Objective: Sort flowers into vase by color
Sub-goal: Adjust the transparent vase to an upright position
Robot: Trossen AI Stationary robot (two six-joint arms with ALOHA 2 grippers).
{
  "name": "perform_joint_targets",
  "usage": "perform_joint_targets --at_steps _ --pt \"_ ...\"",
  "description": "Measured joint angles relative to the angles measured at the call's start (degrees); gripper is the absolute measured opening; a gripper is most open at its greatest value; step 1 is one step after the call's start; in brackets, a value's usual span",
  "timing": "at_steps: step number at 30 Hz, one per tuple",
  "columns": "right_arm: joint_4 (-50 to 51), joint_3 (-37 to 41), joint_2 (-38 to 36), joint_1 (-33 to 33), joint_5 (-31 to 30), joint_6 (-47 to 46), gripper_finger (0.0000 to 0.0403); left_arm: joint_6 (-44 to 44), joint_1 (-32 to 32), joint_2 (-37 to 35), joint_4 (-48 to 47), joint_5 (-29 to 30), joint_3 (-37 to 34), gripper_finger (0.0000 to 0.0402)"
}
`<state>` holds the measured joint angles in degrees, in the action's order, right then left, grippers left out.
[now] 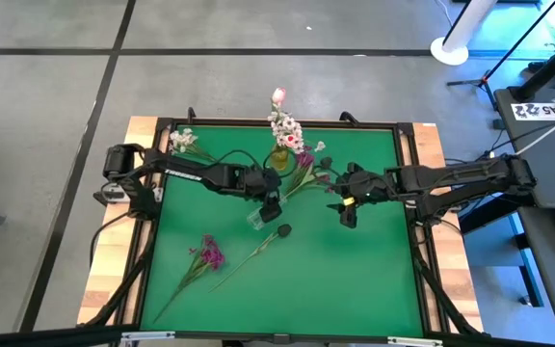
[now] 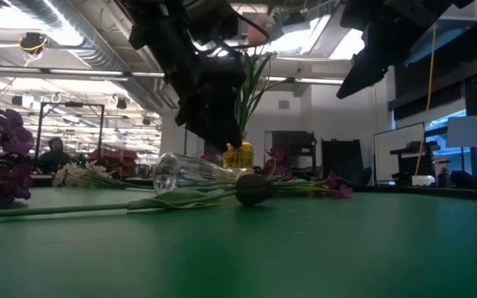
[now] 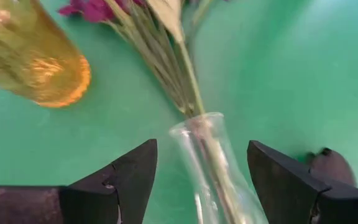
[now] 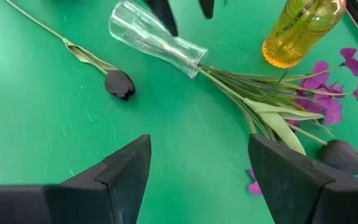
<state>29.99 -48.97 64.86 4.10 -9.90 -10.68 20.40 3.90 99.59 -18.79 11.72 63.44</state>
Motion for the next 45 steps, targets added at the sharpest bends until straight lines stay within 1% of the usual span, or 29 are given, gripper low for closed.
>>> perform_joint_targets --at_steps 4,9,21,27,38,45 --pt "-0.25 0.0 0.0 0.0 0.01 0.39 0.0269 0.04 -0.26 3.09 1.62 -3.05 0.02 0.0244" --pt "-0.4 0.0 0.0 0.0 0.03 0.42 0.0269 0.46 -0.41 5.75 1.75 -3.56 0.0 0.0244" --pt "-0.41 0.0 0.0 0.0 0.07 0.46 0.0269 2.09 1.12 5.91 0.77 -3.79 0.0 0.0244" --pt "-0.41 0.0 0.0 0.0 0.18 0.48 0.0269 2.51 1.09 5.99 0.59 -6.77 0.0 0.0244" --pt "-0.4 -0.02 0.0 0.0 0.42 0.5 0.0269 4.07 0.96 6.27 -0.15 -7.74 0.0 0.0244" --pt "-0.34 -0.07 0.0 0.0 0.06 0.5 0.0269 4.99 0.94 9.61 -0.7 -9.32 0.19 0.0244"
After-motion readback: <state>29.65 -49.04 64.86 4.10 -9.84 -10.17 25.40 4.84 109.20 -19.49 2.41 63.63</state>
